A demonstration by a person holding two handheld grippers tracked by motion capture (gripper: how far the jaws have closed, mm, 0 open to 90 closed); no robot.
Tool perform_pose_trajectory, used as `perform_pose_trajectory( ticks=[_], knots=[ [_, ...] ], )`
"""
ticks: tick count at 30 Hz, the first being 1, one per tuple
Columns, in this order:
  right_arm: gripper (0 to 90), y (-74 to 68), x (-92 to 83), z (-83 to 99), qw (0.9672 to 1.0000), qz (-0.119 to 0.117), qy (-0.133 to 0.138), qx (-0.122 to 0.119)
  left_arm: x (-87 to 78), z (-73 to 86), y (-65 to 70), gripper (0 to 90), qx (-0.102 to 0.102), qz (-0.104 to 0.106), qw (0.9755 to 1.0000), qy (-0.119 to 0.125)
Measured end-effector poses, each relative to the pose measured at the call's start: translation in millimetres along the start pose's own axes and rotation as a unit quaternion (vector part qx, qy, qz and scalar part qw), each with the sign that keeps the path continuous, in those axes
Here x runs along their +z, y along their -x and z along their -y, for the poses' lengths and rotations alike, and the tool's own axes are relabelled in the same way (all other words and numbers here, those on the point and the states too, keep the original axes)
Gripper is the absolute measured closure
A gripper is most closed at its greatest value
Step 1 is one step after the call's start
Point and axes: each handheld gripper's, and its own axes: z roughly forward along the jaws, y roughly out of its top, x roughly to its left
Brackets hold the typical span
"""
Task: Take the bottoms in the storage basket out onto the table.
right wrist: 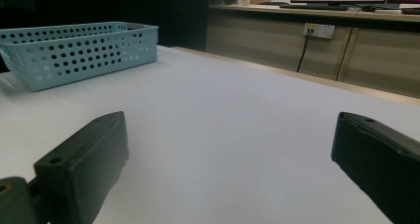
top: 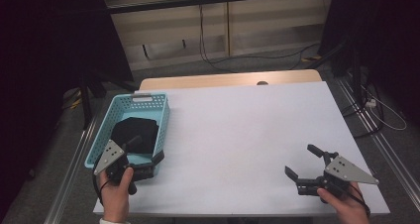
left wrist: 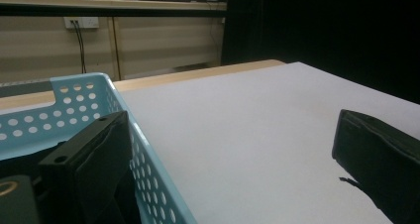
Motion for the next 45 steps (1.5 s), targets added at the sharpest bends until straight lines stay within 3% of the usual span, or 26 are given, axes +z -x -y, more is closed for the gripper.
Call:
perform_pose_trajectory(
  ticks=[11,19,23,33,45],
  knots=[
    [0.2,0.0,-1.2,0.0,1.0,-0.002,-0.001,-0.001,9.4,-8.6,1.7,2.1,-0.002,0.012,0.9999,-0.01],
    [0.2,1.2,-3.6,-0.2,1.0,0.0,-0.001,-0.001,15.7,-17.4,-0.2,2.1,0.01,0.022,0.9995,-0.019],
    [0.2,1.0,-2.9,-0.3,1.0,0.002,-0.004,0.0,16.3,-23.1,-3.7,2.1,0.005,0.021,0.9997,-0.012],
    [0.2,1.5,-4.8,0.7,1.0,0.002,-0.005,0.002,20.0,-38.7,-12.8,2.1,0.014,0.018,0.9997,-0.008],
    [0.2,2.1,-4.1,0.7,1.0,0.0,-0.009,-0.001,26.3,-49.8,-26.8,2.1,0.013,0.006,0.9998,-0.013]
  ],
)
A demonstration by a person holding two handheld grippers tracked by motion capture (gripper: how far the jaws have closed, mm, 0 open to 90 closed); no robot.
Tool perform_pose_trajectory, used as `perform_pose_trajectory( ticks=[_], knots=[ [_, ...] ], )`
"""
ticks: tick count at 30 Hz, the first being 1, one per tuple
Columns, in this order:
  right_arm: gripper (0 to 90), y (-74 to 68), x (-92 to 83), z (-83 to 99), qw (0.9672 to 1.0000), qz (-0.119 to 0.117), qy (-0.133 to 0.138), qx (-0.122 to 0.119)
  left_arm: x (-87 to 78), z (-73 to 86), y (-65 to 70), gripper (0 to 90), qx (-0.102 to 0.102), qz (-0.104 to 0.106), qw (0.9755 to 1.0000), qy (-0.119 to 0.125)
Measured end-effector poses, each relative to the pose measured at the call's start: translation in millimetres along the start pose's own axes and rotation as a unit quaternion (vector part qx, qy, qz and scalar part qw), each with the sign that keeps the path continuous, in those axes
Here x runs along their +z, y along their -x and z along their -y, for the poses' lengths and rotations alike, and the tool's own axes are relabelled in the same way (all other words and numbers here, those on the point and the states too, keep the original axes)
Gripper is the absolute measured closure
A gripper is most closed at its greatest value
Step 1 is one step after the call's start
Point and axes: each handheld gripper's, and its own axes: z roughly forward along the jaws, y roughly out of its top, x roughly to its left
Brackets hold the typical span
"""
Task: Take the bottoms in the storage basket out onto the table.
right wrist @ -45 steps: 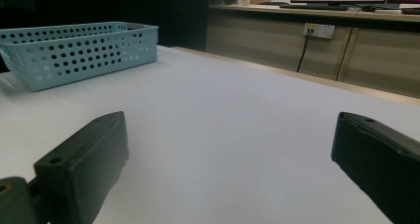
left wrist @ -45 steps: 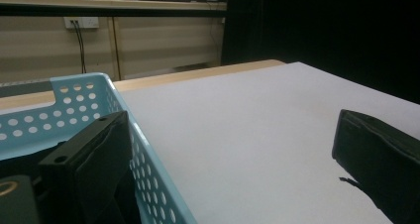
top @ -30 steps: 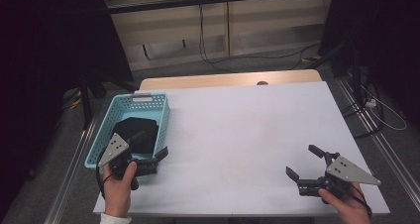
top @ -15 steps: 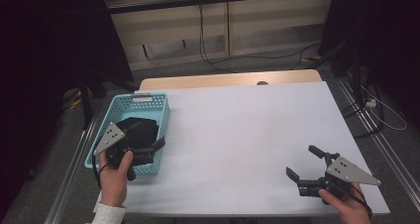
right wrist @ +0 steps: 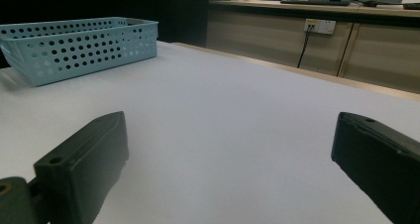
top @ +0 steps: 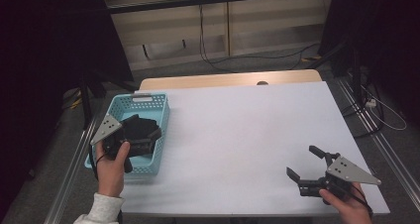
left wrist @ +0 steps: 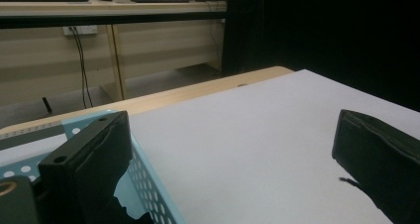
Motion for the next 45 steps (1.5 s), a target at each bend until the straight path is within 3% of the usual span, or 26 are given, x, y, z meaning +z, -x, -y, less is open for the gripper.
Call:
perform_pose_trajectory(
  ticks=[7,11,27,40,45],
  knots=[
    [0.3,0.6,-0.5,-0.2,1.0,0.002,0.002,-0.001,7.1,-7.9,-7.6,2.1,0.003,-0.005,0.9999,-0.01],
    [0.3,0.1,-0.1,-0.2,1.0,0.0,0.001,-0.001,10.1,-11.0,-11.4,2.1,-0.008,-0.001,0.9999,-0.01],
    [0.3,-0.4,-0.6,0.1,1.0,-0.002,-0.001,0.0,16.9,-15.2,-36.5,2.1,-0.019,-0.026,0.9987,-0.04],
    [0.3,-0.5,-0.8,-0.1,1.0,-0.003,0.0,-0.001,23.1,-7.9,-66.7,2.3,-0.02,-0.057,0.9951,-0.078],
    [0.3,-0.7,-0.6,-0.1,1.0,-0.005,0.0,-0.005,24.8,0.3,-78.2,2.3,-0.026,-0.07,0.9922,-0.099]
  ],
)
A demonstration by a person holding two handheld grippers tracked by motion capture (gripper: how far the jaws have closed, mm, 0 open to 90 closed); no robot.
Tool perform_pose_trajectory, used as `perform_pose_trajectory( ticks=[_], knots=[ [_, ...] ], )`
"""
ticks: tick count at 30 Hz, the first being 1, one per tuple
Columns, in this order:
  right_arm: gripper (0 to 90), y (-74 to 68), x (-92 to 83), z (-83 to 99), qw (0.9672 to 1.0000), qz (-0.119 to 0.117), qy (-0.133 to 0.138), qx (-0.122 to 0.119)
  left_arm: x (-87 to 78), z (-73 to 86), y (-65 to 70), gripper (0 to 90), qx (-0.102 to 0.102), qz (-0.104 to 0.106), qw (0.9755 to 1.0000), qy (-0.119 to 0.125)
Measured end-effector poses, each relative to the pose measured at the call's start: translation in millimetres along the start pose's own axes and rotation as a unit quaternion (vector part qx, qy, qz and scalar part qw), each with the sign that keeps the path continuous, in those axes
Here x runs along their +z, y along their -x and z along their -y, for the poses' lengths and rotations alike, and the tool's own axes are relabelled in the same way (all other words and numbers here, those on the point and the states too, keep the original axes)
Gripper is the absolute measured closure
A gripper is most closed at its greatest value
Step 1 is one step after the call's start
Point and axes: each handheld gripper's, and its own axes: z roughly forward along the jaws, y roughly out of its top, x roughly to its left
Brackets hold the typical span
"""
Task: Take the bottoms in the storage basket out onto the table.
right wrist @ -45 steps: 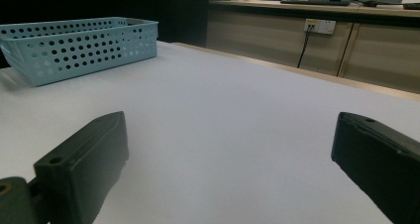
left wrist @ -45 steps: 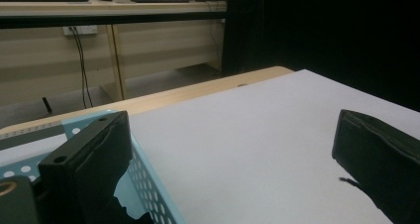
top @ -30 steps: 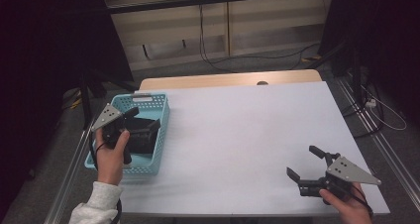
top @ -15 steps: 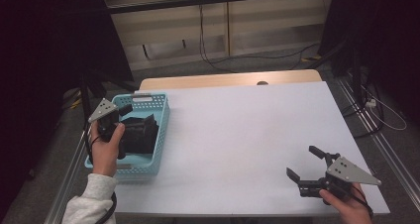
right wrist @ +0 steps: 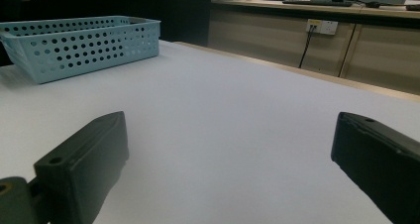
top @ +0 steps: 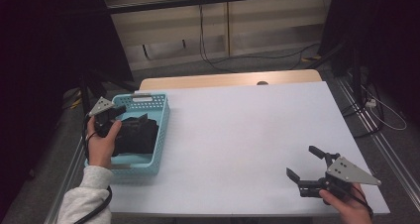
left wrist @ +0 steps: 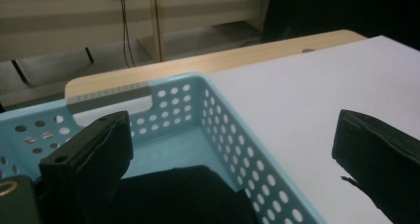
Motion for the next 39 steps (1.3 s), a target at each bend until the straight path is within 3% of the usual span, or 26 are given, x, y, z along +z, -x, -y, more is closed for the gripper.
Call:
perform_pose_trajectory(
  ticks=[6,9,17,24,30,39],
  knots=[
    [0.3,0.0,0.1,0.1,1.0,-0.001,0.001,0.003,4.2,7.0,-13.9,2.5,0.003,-0.016,0.9994,-0.031],
    [0.3,-0.2,0.3,0.2,1.0,-0.001,0.0,0.003,7.2,9.5,-19.6,2.6,-0.006,-0.022,0.999,-0.039],
    [0.3,-0.1,0.5,0.6,1.0,-0.004,-0.001,0.003,15.5,18.7,-32.4,2.9,0.005,-0.035,0.996,-0.082],
    [0.3,-0.1,0.7,0.8,1.0,-0.008,-0.001,0.004,25.5,30.1,-36.2,3.2,0.005,-0.029,0.9925,-0.118],
    [0.3,0.2,1.2,1.1,0.9999,-0.01,-0.001,0.006,31.2,35.5,-37.8,3.5,0.02,-0.015,0.9872,-0.158],
    [0.3,0.1,1.8,1.4,0.9999,-0.011,-0.002,0.008,40.7,42.1,-41.1,3.2,0.009,-0.031,0.9826,-0.183]
  ],
)
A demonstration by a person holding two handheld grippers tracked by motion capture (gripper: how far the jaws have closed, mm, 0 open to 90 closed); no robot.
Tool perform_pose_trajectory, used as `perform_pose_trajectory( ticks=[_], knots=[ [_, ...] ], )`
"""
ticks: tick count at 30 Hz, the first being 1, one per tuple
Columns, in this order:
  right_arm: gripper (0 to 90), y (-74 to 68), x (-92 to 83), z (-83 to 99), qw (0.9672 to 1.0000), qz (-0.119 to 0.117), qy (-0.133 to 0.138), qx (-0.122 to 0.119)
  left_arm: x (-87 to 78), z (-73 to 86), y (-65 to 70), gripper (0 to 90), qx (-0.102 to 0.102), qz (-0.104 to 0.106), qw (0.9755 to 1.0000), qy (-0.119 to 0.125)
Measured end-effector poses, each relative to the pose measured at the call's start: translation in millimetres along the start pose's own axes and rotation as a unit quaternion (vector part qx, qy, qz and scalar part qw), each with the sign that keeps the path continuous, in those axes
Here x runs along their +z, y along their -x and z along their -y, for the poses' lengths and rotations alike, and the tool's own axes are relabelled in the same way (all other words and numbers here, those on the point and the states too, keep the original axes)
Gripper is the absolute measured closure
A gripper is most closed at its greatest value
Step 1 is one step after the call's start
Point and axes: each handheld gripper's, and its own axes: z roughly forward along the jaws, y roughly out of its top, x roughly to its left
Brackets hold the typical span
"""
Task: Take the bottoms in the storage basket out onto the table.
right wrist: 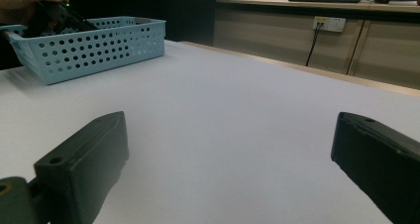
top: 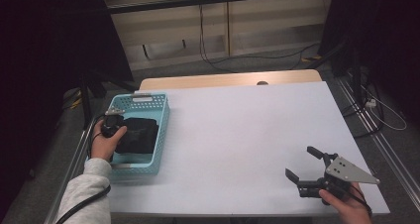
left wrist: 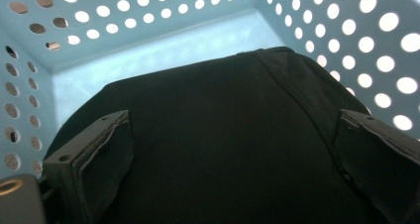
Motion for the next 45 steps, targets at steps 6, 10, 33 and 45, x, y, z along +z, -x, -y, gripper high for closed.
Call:
perform_pose_trajectory(
  ticks=[6,10,33,45],
  knots=[
    [0.3,0.0,0.2,0.2,1.0,-0.001,0.001,0.0,7.1,0.9,-0.2,1.9,-0.005,-0.001,0.9997,-0.024],
    [0.3,-0.2,0.3,0.2,1.0,-0.001,0.0,0.0,11.2,2.9,-1.1,0.9,-0.014,-0.006,0.9995,-0.026],
    [0.3,-1.0,0.0,-0.4,1.0,-0.006,0.004,-0.003,26.4,6.9,3.6,0.0,-0.039,-0.016,0.9964,-0.074],
    [0.3,-2.0,-0.2,-0.6,1.0,-0.008,0.004,-0.002,30.4,8.8,5.7,0.0,-0.061,-0.036,0.9948,-0.073]
  ],
)
